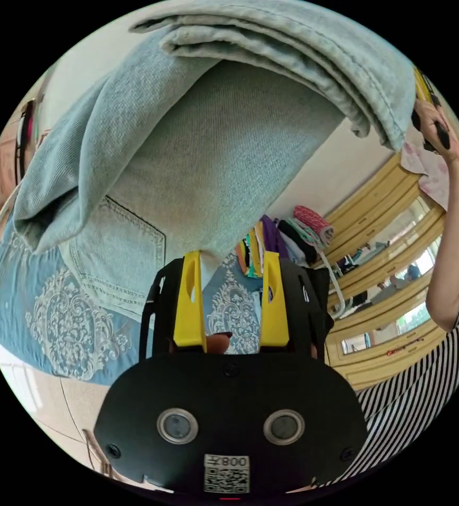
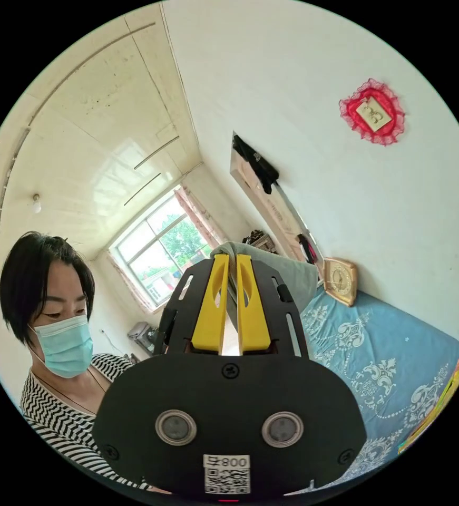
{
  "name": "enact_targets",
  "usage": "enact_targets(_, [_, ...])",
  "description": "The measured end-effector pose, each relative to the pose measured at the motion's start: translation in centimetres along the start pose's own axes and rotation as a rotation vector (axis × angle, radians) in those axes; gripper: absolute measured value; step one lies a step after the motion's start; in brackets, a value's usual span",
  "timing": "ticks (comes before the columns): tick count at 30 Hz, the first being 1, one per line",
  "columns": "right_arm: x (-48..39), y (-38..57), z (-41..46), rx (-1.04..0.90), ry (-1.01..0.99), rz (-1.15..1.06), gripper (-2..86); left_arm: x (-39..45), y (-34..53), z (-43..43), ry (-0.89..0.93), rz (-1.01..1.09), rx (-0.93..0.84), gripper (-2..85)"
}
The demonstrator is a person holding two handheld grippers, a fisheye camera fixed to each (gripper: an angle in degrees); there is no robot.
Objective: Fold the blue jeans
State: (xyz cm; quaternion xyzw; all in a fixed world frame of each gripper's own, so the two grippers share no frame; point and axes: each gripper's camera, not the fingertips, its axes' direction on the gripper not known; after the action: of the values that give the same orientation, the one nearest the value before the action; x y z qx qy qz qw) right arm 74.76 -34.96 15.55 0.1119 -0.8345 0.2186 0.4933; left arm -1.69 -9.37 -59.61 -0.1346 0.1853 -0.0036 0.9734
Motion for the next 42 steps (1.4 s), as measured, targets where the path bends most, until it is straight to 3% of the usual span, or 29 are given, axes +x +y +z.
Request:
enact_targets(6, [2.0, 2.1, 7.4, -0.143, -0.083, -0.051, 2.1, -5.1, 1.1, -4.9, -0.144, -0.121, 0.038, 3.5])
enact_targets(19, [16.5, 7.3, 8.6, -0.145, -0.023, 0.079, 2.1, -17.7, 1.9, -18.0, -0.251, -0.200, 0.063, 1.3])
enact_targets(25, [21.9, 13.1, 4.5, -0.023, -0.009, 0.179, 2.1, -22.0, -3.2, -24.9, -0.225, -0.040, 0.075, 1.0])
enact_targets(29, [24.6, 20.1, 2.1, 0.050, 0.070, 0.355, 2.1, -24.0, -9.6, -27.7, -0.251, 0.140, -0.034, 0.9])
enact_targets(34, [28.5, 26.6, 2.0, 0.080, 0.241, 0.547, 2.0, -26.1, -18.4, -24.1, -0.328, 0.364, -0.196, 1.4])
enact_targets(36, [31.7, 29.1, 2.0, 0.089, 0.305, 0.622, 1.8, -28.8, -23.0, -18.3, -0.299, 0.396, -0.279, 2.0])
enact_targets(40, [42.5, 38.6, 1.6, -0.059, 0.565, 0.933, 1.0, -35.5, -27.3, -6.0, -0.333, 0.250, -0.432, 2.2])
enact_targets(42, [46.4, 43.3, 0.8, -0.098, 0.602, 1.088, 0.7, -39.3, -26.6, 0.7, -0.357, 0.159, -0.572, 2.4])
